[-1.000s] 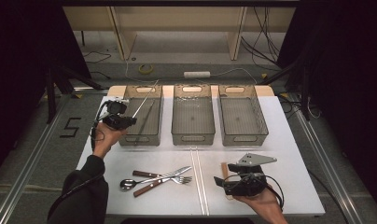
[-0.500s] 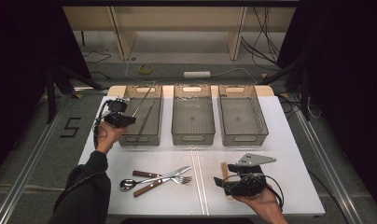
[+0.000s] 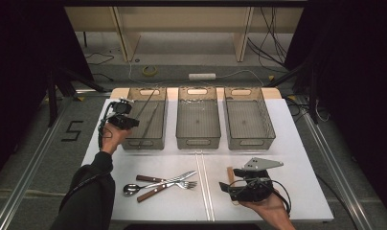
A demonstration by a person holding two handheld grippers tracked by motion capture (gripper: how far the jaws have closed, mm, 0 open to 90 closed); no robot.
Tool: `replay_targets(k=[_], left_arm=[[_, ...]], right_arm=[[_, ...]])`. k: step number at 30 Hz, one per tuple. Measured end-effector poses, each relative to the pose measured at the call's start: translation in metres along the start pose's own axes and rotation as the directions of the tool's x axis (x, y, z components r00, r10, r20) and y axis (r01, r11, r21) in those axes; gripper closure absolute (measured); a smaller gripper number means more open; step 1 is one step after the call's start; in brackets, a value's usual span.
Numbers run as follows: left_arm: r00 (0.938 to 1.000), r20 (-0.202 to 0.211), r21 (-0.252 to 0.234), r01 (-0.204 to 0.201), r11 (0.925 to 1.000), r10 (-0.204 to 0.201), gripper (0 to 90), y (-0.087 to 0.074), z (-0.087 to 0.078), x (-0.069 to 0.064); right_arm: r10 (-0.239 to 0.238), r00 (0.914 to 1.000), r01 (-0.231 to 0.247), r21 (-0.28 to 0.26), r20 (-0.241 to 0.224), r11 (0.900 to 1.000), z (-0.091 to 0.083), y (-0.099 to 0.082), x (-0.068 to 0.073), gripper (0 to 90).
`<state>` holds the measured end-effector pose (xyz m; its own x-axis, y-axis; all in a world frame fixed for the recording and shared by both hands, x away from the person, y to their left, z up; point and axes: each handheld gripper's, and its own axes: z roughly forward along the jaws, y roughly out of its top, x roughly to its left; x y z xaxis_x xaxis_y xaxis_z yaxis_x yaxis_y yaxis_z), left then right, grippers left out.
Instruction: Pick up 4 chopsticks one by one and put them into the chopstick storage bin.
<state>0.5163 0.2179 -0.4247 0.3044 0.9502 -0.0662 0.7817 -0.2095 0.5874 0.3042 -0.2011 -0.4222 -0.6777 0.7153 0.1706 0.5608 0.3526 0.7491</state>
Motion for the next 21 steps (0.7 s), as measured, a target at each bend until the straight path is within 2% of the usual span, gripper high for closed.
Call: replay_targets(k=[11, 13, 17, 21], left_arm=[[0.9998, -0.01, 0.035, 0.015, 0.9993, -0.014, 81.3, 0.0, 0.005, 0.0], [0.9996, -0.015, 0.037, 0.026, 0.999, -0.026, 73.1, 0.0, 0.006, 0.0], [0.9997, -0.004, 0.03, 0.023, 0.9993, -0.023, 62.4, 0.0, 0.002, -0.003], [0.9986, 0.018, -0.007, 0.049, 0.9988, -0.049, 47.7, -0.003, -0.009, -0.006]], right_arm=[[-0.004, 1.0, 0.005, 0.007, -0.004, 1.0, 0.001, 0.0, 0.001, 29.6], [-0.005, 1.0, 0.005, 0.009, -0.005, 0.9999, 0.001, 0.001, 0.001, 29.6], [-0.006, 1.0, 0.006, 0.013, 0.0, 0.9999, 0.001, 0.001, 0.001, 29.6], [0.002, 0.9997, -0.003, 0.039, 0.024, 0.9992, 0.002, 0.003, 0.001, 30.9]])
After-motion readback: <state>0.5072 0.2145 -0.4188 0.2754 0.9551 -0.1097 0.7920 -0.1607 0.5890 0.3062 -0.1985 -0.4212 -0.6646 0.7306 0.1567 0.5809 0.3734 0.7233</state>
